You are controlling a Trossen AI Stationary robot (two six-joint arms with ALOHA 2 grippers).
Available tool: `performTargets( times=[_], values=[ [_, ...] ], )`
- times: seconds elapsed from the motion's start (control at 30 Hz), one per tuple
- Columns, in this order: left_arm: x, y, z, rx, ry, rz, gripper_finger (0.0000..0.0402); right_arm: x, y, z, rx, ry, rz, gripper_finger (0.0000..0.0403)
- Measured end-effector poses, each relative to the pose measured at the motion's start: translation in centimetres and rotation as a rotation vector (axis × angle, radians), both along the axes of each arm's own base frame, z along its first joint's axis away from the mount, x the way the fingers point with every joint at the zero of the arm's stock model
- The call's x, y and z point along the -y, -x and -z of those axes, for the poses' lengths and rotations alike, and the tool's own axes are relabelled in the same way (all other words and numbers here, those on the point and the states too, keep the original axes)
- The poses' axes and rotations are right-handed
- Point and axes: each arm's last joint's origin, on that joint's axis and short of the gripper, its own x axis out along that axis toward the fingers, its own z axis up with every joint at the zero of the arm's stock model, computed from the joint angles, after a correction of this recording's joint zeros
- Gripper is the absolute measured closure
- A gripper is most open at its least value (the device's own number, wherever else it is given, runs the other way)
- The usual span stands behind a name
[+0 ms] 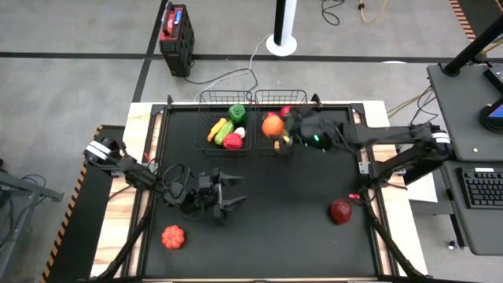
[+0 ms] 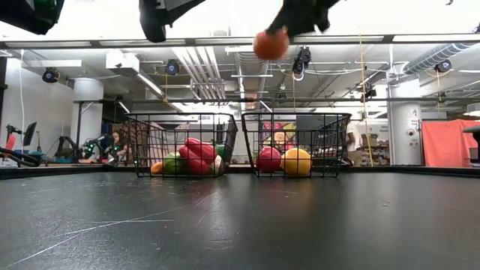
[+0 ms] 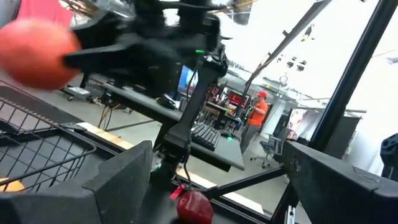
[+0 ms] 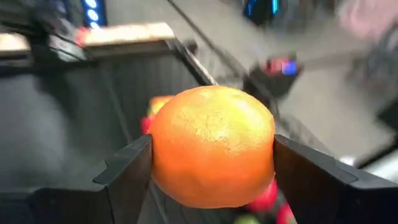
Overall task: Sort produce into baskets
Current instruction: Put the orange into the right wire basket
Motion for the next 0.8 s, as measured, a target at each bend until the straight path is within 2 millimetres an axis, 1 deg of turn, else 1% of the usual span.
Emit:
performTargets(
  times=[0.17, 0.23, 0.33, 0.43, 0.57, 0.67, 0.8],
  values=[
    [-0.1, 0.4, -0.4, -0.047, -0.025, 0.001, 0.0061, 4.4, 0.4, 2.3, -0.08, -0.224, 0.118, 0.0106],
    [-0.2, 0.6, -0.6, -0.068, -0.034, -0.001, 0.0061, 5.8, 0.6, 3.3, -0.126, -0.29, 0.154, 0.0106],
    [-0.2, 0.8, -0.8, -0.098, -0.046, -0.014, 0.0061, 7.3, 0.8, 4.6, -0.196, -0.358, 0.189, 0.0106],
    [-0.4, 1.1, -1.2, -0.114, -0.054, -0.017, 0.0061, 8.4, 1.1, 5.8, -0.273, -0.399, 0.2, 0.0106],
    [-0.5, 1.3, -1.4, -0.126, -0.06, -0.019, 0.0061, 9.5, 1.3, 7.0, -0.384, -0.382, 0.156, 0.0106],
    [-0.5, 1.4, -1.5, -0.125, -0.059, -0.019, 0.0061, 10.0, 1.4, 7.6, -0.449, -0.366, 0.094, 0.0106],
    [-0.5, 1.3, -1.4, -0.137, -0.066, -0.019, 0.0061, 10.5, 1.5, 8.0, -0.492, -0.333, 0.051, 0.0106]
  ],
)
